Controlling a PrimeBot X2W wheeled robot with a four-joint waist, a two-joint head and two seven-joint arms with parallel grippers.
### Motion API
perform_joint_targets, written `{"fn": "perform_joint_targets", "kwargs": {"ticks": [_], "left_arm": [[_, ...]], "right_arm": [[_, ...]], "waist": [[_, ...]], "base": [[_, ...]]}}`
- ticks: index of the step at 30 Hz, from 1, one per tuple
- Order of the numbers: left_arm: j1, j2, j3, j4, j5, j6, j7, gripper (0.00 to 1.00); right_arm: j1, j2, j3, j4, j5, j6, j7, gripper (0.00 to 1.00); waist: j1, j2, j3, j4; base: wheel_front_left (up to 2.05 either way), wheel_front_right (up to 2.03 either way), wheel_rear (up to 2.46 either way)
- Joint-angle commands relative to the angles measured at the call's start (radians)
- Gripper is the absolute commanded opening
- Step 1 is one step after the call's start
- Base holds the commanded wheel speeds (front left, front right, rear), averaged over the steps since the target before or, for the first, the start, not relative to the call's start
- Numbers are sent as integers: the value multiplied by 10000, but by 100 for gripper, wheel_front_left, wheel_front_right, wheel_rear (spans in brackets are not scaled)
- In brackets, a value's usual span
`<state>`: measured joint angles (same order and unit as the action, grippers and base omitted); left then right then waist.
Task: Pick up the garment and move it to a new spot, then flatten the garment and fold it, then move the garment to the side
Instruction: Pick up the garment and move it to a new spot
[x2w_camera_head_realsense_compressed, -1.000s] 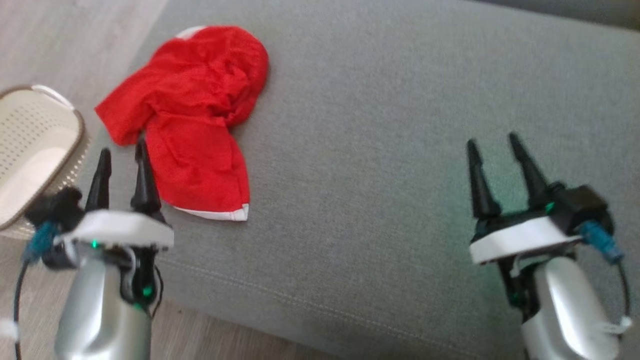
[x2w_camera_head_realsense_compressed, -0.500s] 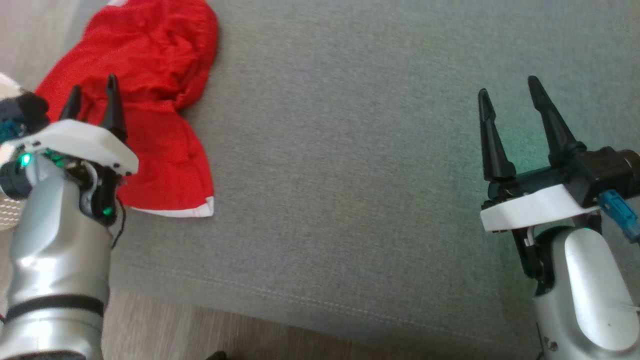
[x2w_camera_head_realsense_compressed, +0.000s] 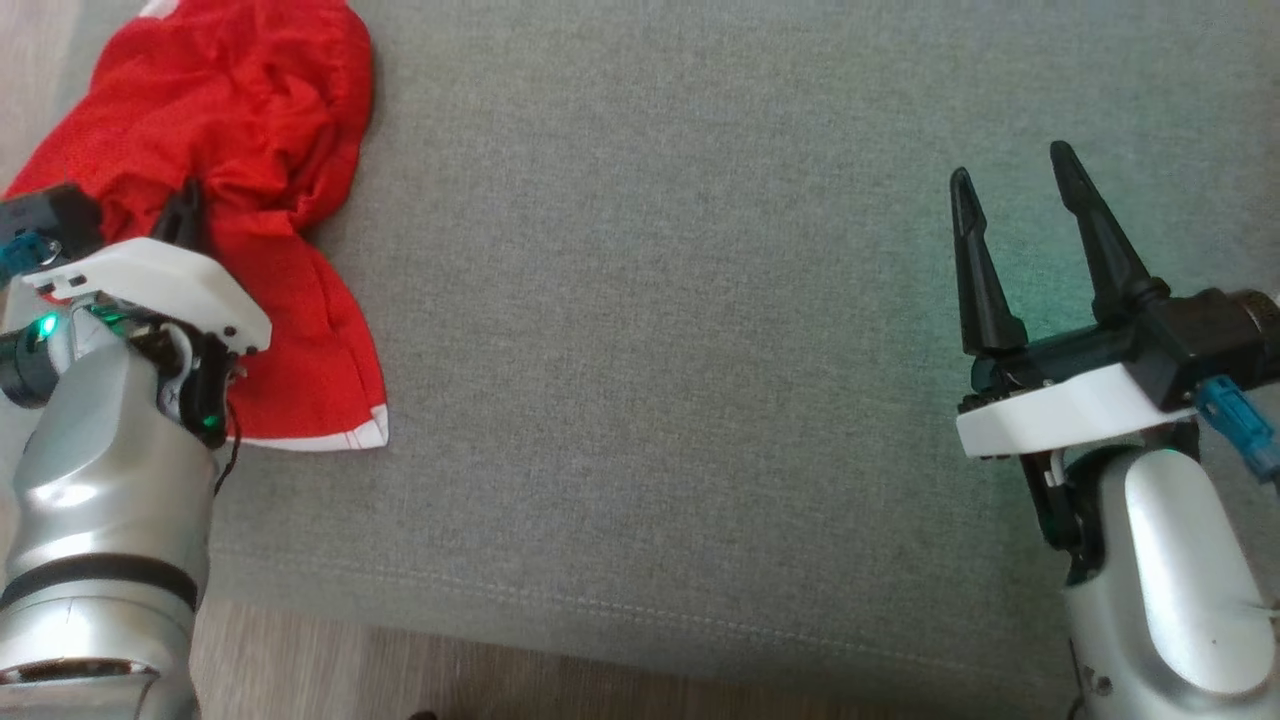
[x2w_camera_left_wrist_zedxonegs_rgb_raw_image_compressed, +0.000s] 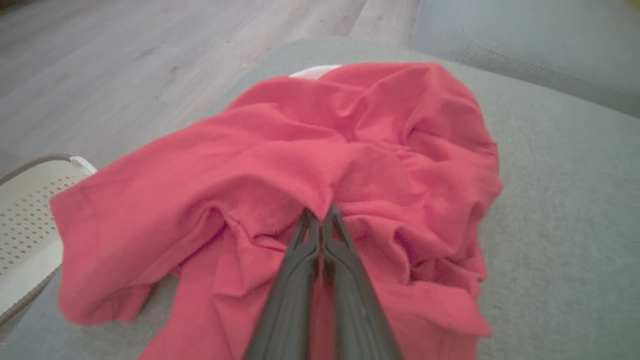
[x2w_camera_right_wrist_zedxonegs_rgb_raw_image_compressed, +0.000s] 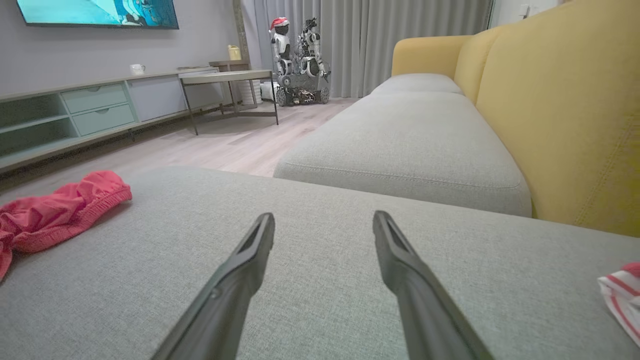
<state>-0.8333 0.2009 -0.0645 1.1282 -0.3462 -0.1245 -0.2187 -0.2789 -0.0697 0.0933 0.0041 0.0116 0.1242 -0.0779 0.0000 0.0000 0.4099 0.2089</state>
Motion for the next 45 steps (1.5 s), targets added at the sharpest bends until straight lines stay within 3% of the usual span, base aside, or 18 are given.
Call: {"fn": "perform_joint_targets", "kwargs": {"ticks": [1, 6, 17, 27, 32, 33, 34, 38, 45], "left_arm": [[-324, 542, 135, -230, -84, -48, -188, 0], [-214, 437, -204, -1224, -367, -57, -413, 0], [534, 32, -1165, -5428, -677, -60, -429, 0], [297, -1231, -2715, -6423, -893, -59, 126, 0], [359, -1481, -3752, -6351, -1154, 133, 198, 0], [396, -1492, -3988, -6276, -1263, 212, 196, 43], [450, -1497, -4303, -6216, -1494, 262, 261, 100], [455, -1503, -5286, -6113, -2203, 678, 67, 100], [376, -1463, -4768, -6088, -2479, 980, -353, 100]], "right_arm": [[-115, 156, 212, -253, 84, 65, -118, 100], [-108, 181, 141, 21, 383, 65, -386, 100], [139, 193, 68, 687, 1209, 65, -987, 100], [22, 194, 79, 833, 1579, 65, -1246, 100], [-166, 194, 243, 947, 1769, 65, -1371, 100], [-185, 194, 261, 1001, 1782, 65, -1397, 100], [-207, 194, 279, 1055, 1813, 65, -1424, 100], [-236, 194, 344, 1255, 1932, 65, -1567, 100], [-51, 194, 99, 1484, 1856, 65, -1671, 100]], "waist": [[0, 0, -171, -18], [0, 0, -692, -105], [0, 0, -1759, -706], [0, 0, -1783, -1831], [0, 0, -1525, -2547], [0, 0, -1502, -2663], [0, 0, -1482, -2771], [0, 0, -1477, -2972], [0, 0, -1918, -2500]], "base": [[0, 0, 0], [0, 0, 0], [0, 0, 0], [0, 0, 0], [0, 0, 0], [0, 0, 0], [0, 0, 0], [0, 0, 0], [0, 0, 0]]}}
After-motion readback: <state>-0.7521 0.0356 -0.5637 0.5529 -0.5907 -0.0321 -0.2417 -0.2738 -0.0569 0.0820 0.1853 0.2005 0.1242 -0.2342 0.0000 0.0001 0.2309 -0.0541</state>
